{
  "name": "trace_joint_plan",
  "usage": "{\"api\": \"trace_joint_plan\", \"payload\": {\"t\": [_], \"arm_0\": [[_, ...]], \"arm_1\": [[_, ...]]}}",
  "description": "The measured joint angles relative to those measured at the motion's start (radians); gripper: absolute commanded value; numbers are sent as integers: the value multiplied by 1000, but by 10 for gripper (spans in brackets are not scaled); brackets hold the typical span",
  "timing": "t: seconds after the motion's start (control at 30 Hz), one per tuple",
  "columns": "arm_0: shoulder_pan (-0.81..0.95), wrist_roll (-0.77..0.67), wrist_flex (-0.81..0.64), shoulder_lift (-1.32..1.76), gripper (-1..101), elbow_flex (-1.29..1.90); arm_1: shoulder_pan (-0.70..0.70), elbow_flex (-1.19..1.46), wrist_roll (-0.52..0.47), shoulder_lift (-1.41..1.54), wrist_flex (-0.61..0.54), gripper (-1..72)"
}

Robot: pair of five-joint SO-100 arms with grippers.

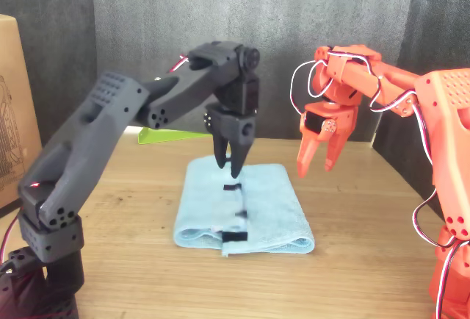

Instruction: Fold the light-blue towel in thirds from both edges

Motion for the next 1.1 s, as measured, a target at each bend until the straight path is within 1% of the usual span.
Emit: {"api": "trace_joint_plan", "payload": {"t": [0.03,0.07,0.1,0.13,0.17,0.2,0.23,0.27,0.3,0.37,0.47,0.53,0.6,0.67,0.73,0.83,0.93,1.03,1.1], "arm_0": [[0,9,0,20,259,11],[0,17,0,46,227,25],[2,20,0,78,168,40],[8,21,0,112,84,55],[25,23,0,152,-2,71],[58,23,0,192,-2,81],[104,17,0,225,-2,83],[163,8,0,258,-2,83],[233,-6,0,290,-2,83],[391,-37,-6,342,-2,109],[635,-49,-112,462,-2,273],[762,-52,-242,614,-2,472],[847,-52,-391,808,-3,729],[894,-52,-525,1011,-3,999],[936,-54,-621,1187,-3,1253],[988,-67,-721,1387,-3,1560],[979,-101,-802,1543,-3,1802],[973,-109,-857,1726,-3,2011],[950,-121,-864,1870,-3,2135]], "arm_1": [[0,0,0,0,0,348],[0,0,3,0,0,344],[-3,0,6,0,0,339],[-6,0,6,0,0,328],[-15,0,6,0,0,290],[-28,0,6,0,0,248],[-38,0,6,0,0,173],[-52,0,6,0,0,75],[-67,0,11,0,0,1],[-100,0,26,18,0,1],[-167,94,40,106,-23,0],[-224,304,41,239,-103,0],[-281,584,20,430,-238,0],[-304,879,-15,650,-371,0],[-321,1152,-51,887,-494,-1],[-390,1473,-77,1204,-617,-1],[-397,1695,-94,1393,-693,5],[-489,1809,-94,1493,-733,13],[-509,1898,-94,1580,-756,23]]}}
